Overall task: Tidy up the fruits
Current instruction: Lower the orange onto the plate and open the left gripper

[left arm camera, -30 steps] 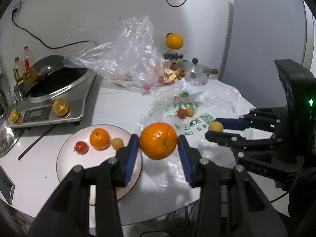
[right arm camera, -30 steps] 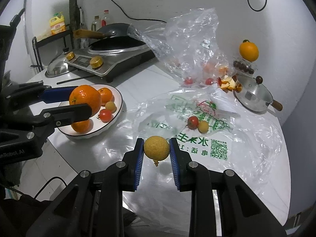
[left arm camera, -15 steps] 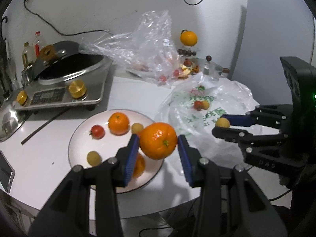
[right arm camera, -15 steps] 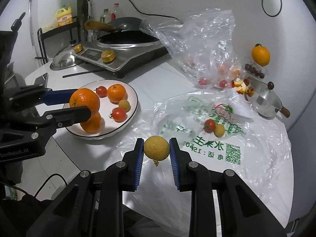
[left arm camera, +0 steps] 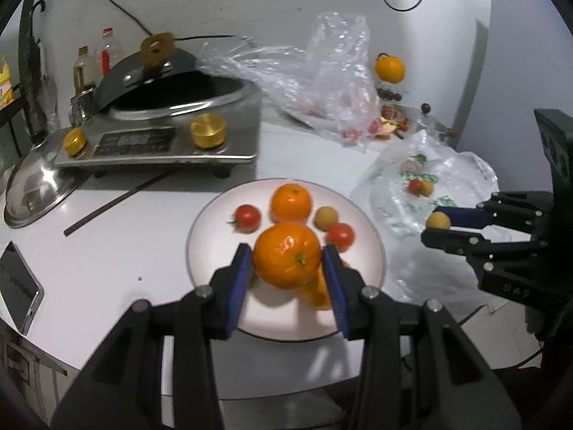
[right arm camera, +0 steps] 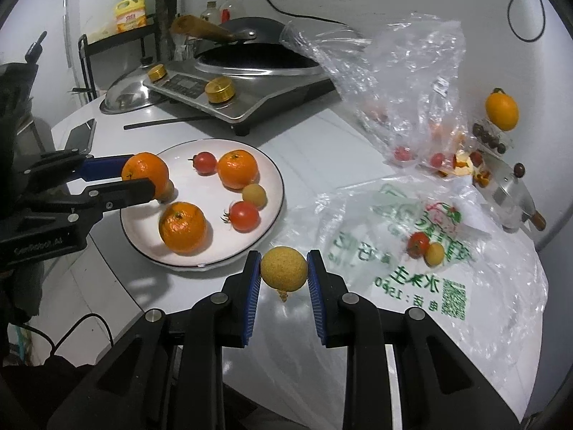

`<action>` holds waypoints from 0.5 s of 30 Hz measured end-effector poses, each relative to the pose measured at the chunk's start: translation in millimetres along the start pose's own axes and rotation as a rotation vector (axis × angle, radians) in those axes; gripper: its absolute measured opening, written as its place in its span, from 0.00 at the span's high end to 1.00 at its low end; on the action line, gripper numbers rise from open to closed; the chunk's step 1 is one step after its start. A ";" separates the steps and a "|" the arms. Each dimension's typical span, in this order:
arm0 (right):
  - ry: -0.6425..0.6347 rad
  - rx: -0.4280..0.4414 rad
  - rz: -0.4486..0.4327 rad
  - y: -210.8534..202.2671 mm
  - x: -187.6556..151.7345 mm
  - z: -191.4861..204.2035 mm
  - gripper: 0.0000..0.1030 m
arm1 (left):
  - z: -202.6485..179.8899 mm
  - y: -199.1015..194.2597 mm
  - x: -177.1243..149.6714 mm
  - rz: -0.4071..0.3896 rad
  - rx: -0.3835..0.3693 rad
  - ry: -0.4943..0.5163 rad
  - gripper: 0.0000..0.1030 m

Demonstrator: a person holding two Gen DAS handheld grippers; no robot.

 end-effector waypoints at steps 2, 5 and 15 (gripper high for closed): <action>-0.003 0.005 0.003 4.7 3.2 2.7 0.73 | 5.6 2.9 -0.1 0.003 0.009 -0.007 0.59; -0.010 0.015 0.008 11.8 8.1 6.3 0.73 | 15.5 8.6 -1.2 0.010 0.020 -0.020 0.59; -0.032 0.038 0.014 28.3 24.9 15.3 0.73 | 31.5 23.5 9.1 0.003 0.034 -0.029 0.59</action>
Point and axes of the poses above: each gripper's, at about its wrist camera, not at the fingertips, and y roughly the way its jaws point, z to its left, x to its top, the point moved 5 cm from there along y, roughly the way its jaws point, and after that the axes turned 9 degrees about x, right-handed, at the moved point
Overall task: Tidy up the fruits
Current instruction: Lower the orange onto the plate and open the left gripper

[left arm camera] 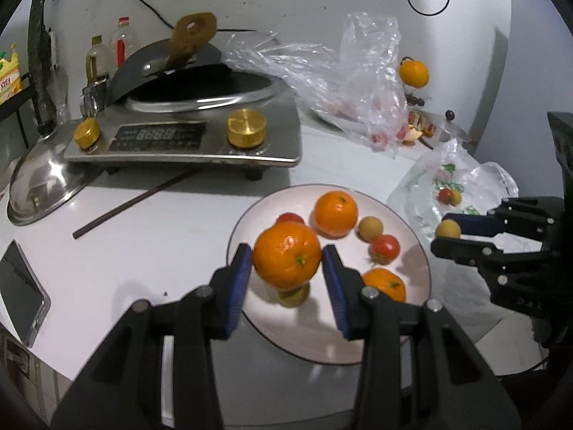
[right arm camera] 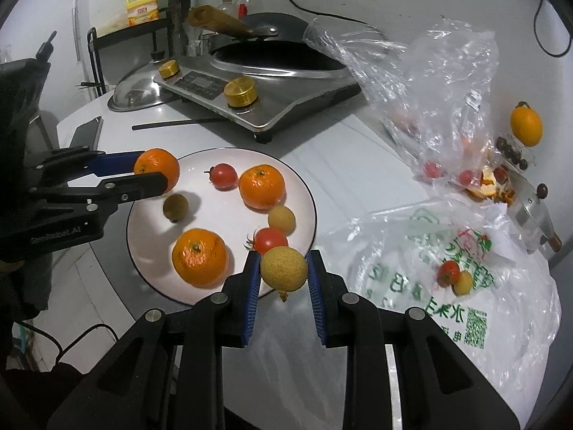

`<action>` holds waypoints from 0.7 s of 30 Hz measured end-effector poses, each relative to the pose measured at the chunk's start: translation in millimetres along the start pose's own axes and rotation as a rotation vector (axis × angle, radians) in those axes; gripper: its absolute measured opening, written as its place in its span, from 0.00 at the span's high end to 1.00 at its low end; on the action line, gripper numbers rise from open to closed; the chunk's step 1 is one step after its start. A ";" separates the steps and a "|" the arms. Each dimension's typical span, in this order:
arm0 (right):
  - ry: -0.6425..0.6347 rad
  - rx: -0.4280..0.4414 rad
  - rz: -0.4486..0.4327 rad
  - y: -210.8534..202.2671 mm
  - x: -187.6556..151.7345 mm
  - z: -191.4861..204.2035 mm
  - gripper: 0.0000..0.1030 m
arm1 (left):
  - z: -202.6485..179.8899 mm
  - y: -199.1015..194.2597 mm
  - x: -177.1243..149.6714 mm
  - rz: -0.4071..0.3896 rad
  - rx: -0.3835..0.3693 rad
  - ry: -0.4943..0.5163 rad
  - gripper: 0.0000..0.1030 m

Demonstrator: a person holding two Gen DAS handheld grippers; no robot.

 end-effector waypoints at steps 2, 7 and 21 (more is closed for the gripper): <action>-0.003 0.002 -0.002 1.8 3.0 1.1 0.73 | 1.8 3.4 2.9 -0.002 0.003 0.005 0.59; -0.004 0.001 -0.002 7.2 8.6 -0.8 0.73 | 4.8 21.3 5.8 0.021 0.005 0.012 0.59; 0.022 -0.001 0.013 22.5 11.2 -8.2 0.73 | 5.4 43.6 -1.9 0.082 -0.001 0.009 0.59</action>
Point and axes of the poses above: each gripper's, at about its wrist camera, not at the fingertips, and y roughly the way its jaws point, z to its left, x to its top, the point moved 5 cm from there along y, roughly the way its jaws point, and after that the axes turned 9 degrees about x, right-handed, at the moved point
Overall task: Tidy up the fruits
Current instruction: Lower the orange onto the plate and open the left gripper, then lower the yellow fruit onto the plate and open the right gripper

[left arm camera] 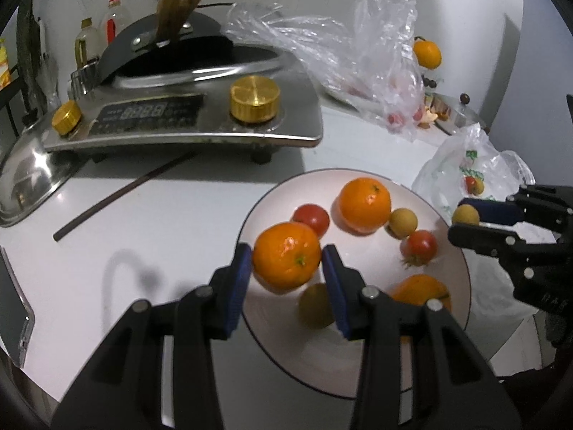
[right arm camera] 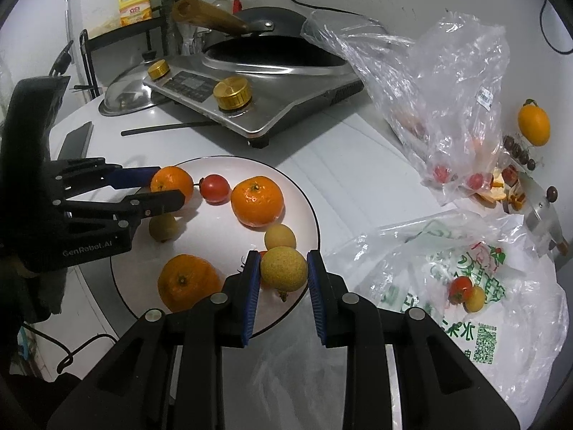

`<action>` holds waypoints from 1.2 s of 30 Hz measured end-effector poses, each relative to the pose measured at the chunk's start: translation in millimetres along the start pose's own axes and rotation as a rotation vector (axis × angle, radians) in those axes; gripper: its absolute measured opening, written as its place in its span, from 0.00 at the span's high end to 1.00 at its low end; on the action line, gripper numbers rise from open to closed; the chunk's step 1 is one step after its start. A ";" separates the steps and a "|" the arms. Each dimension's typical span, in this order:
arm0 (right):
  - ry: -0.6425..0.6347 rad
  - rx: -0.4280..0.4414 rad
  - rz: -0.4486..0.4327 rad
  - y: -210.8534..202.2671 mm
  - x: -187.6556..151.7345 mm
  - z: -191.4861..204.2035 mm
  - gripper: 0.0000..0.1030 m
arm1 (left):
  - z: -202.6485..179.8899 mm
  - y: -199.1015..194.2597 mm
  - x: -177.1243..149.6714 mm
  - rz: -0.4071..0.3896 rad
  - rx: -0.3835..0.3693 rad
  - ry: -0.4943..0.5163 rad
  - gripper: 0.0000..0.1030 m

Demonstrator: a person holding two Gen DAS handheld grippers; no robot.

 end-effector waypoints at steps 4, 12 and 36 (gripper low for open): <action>0.000 -0.002 0.000 0.6 0.5 0.4 0.73 | 0.1 0.3 -0.7 0.011 -0.004 -0.010 0.58; -0.002 -0.008 -0.019 0.4 7.7 4.1 0.73 | -0.2 -18.5 3.1 -0.038 -0.032 -0.022 0.48; -0.011 0.065 0.024 60.6 33.1 48.7 0.73 | 43.4 -27.4 -13.2 -0.069 -0.040 -0.069 0.47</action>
Point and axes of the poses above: each gripper's, at about its wrist camera, not at the fingertips, and y roughly the way its jaws point, z to its left, x to its top, the point moved 5 cm from there along y, roughly the way its jaws point, and after that the axes turned 9 degrees about x, right-handed, at the moved point
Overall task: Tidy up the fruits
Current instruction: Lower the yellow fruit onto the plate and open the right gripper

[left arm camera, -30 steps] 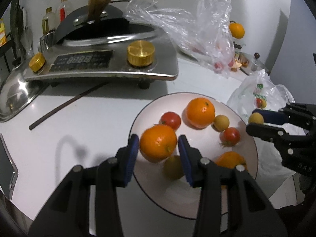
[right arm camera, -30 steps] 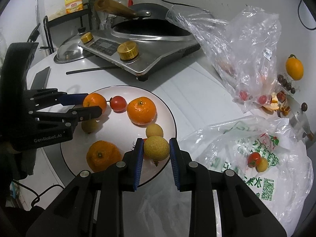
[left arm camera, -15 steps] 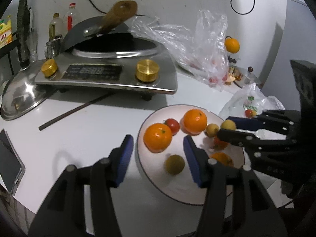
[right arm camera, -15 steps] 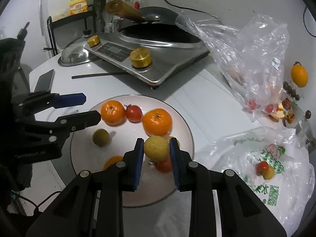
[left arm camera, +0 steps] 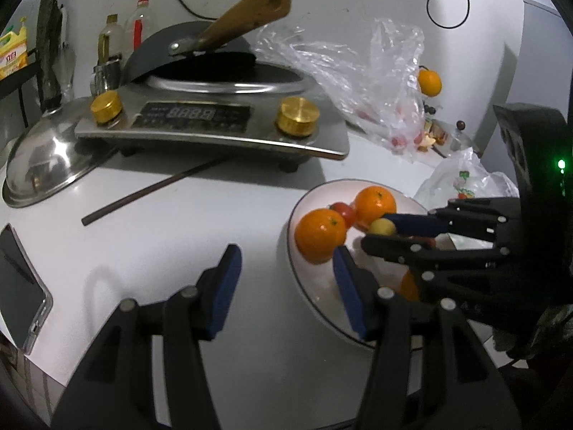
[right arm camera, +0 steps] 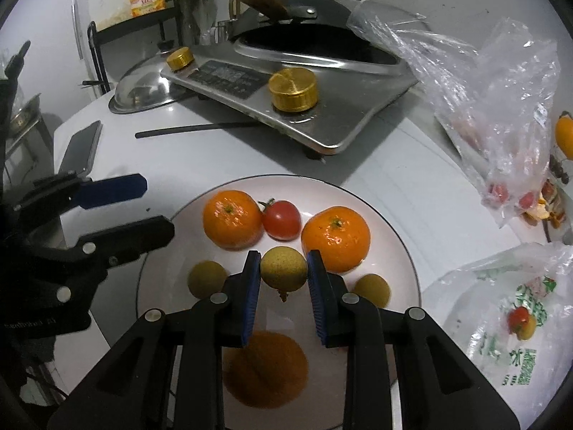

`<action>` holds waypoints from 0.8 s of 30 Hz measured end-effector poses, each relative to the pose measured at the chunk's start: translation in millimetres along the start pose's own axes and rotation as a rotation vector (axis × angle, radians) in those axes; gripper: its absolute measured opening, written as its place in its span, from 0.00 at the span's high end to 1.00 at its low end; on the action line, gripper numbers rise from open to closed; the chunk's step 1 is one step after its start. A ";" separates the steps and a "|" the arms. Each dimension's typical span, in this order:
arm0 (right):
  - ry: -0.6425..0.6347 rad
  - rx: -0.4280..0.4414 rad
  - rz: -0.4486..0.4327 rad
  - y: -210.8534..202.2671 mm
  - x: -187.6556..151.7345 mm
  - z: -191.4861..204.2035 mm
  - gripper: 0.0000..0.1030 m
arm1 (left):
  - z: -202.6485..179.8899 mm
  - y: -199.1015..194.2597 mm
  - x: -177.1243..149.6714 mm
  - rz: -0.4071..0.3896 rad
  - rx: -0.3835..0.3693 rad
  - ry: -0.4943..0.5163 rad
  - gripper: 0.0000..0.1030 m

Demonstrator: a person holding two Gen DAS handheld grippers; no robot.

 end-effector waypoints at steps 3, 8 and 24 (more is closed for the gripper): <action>-0.001 -0.001 0.017 6.3 0.4 3.4 0.73 | 3.8 3.5 -2.0 0.008 -0.005 -0.004 0.47; 0.010 -0.002 0.035 12.0 -0.6 3.5 0.73 | 9.1 5.1 -4.2 0.011 -0.011 -0.018 0.47; 0.006 -0.014 0.008 -8.4 -2.3 5.3 0.64 | 4.9 -8.6 -3.5 -0.004 -0.003 -0.024 0.37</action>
Point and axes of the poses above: each gripper's, at about its wrist camera, not at the fingertips, and y roughly the way its jaws point, z to its left, x to its top, the point moved 5 cm from there along y, roughly the way its jaws point, and after that the axes turned 9 degrees about x, right-handed, at the moved point
